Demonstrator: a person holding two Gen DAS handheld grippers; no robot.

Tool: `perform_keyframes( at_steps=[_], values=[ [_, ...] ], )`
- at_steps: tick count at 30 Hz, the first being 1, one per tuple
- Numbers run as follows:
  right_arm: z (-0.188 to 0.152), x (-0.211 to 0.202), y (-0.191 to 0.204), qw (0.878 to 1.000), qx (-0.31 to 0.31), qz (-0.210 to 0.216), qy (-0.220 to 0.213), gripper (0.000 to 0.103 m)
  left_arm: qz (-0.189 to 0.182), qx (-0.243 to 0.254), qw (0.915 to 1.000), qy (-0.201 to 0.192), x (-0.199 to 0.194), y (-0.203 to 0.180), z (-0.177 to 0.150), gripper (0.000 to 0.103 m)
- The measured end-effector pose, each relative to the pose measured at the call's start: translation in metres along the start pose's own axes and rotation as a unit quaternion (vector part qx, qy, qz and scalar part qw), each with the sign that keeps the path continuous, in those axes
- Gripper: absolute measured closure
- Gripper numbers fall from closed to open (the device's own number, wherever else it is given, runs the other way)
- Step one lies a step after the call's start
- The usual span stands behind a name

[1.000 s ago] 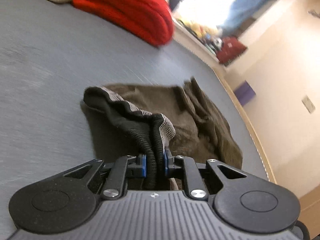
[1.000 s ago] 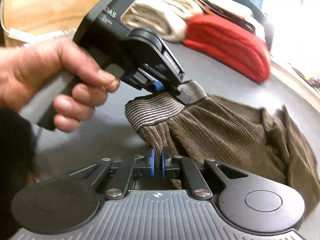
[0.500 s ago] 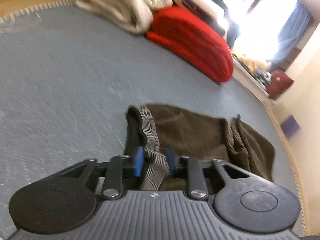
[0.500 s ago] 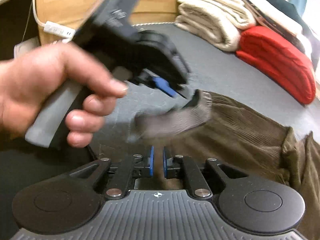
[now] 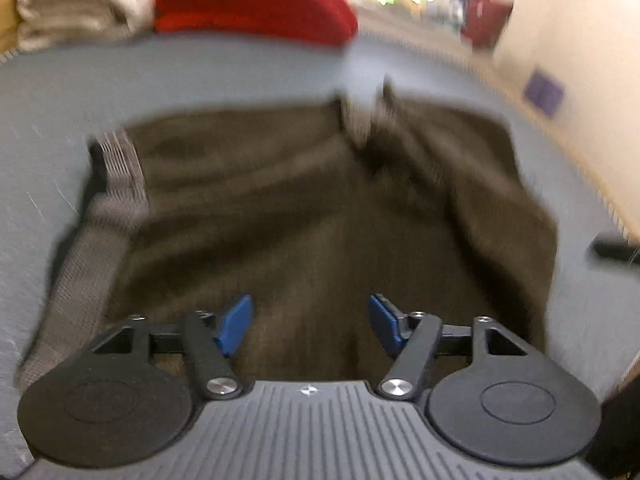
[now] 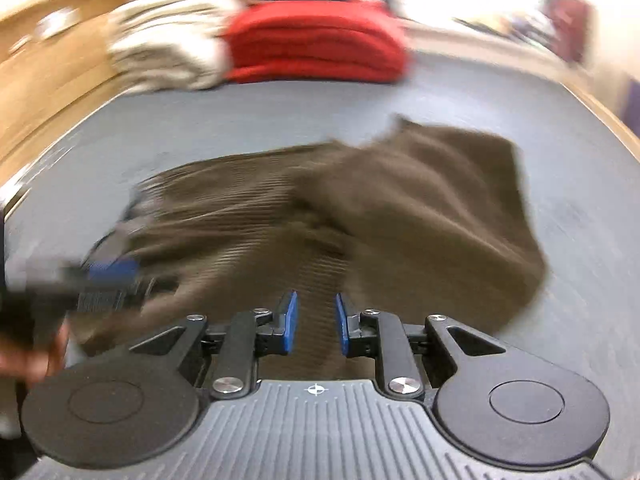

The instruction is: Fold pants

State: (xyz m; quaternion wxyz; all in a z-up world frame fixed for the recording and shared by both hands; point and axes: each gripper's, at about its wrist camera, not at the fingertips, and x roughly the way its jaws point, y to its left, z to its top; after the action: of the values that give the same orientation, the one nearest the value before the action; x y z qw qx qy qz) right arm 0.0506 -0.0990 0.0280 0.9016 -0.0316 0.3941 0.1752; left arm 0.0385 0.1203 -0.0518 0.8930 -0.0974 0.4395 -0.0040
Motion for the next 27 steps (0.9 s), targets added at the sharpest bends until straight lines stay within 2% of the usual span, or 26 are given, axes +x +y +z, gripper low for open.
perform_keyframes(
  at_steps=[1,2,4,7,9,11,14,19,22,23,24,27],
  values=[
    [0.0,0.0,-0.011,1.0,0.021,-0.008,-0.001,0.081,0.011,-0.011,0.9993,0.033,0.015,0.002,0.002,0.037],
    [-0.001,-0.001,-0.02,0.999,0.037,-0.015,-0.003,0.081,0.007,-0.024,0.998,0.058,0.024,0.009,0.0,0.034],
    [0.004,0.004,-0.029,0.998,0.051,-0.03,-0.006,0.081,-0.021,-0.028,0.9977,0.057,0.02,0.015,0.0,0.023],
    [0.017,0.025,-0.031,0.998,0.051,-0.047,-0.003,0.078,-0.02,-0.003,0.9979,0.061,0.02,0.009,-0.001,0.019],
    [0.023,0.043,-0.035,0.997,0.053,-0.048,0.008,0.064,-0.011,0.031,0.9975,0.063,0.019,-0.001,-0.005,0.017],
    [0.033,0.069,-0.028,0.997,0.059,-0.044,0.035,0.061,-0.007,0.043,0.9971,0.062,0.019,-0.005,-0.007,0.014],
    [0.041,0.114,-0.016,0.995,0.049,-0.043,0.069,0.061,-0.021,0.034,0.9973,0.061,0.02,0.0,-0.007,0.01],
    [0.034,0.159,0.012,0.988,-0.028,-0.071,0.135,0.061,-0.039,0.01,0.9977,0.055,0.019,0.011,-0.006,0.009],
    [0.023,0.172,0.024,0.975,-0.112,-0.128,0.146,0.064,-0.044,-0.003,0.9976,0.053,0.015,0.015,-0.006,0.009],
    [0.02,0.17,0.023,0.972,-0.13,-0.141,0.14,0.075,-0.045,-0.006,0.9976,0.052,0.015,0.015,-0.006,0.009],
    [0.019,0.165,0.019,0.97,-0.139,-0.151,0.131,0.097,-0.045,-0.007,0.9976,0.051,0.013,0.016,-0.007,0.009],
    [0.018,0.138,-0.005,0.977,-0.116,-0.148,0.099,0.096,-0.04,0.003,0.9979,0.05,0.008,0.013,-0.009,0.009]
  ],
)
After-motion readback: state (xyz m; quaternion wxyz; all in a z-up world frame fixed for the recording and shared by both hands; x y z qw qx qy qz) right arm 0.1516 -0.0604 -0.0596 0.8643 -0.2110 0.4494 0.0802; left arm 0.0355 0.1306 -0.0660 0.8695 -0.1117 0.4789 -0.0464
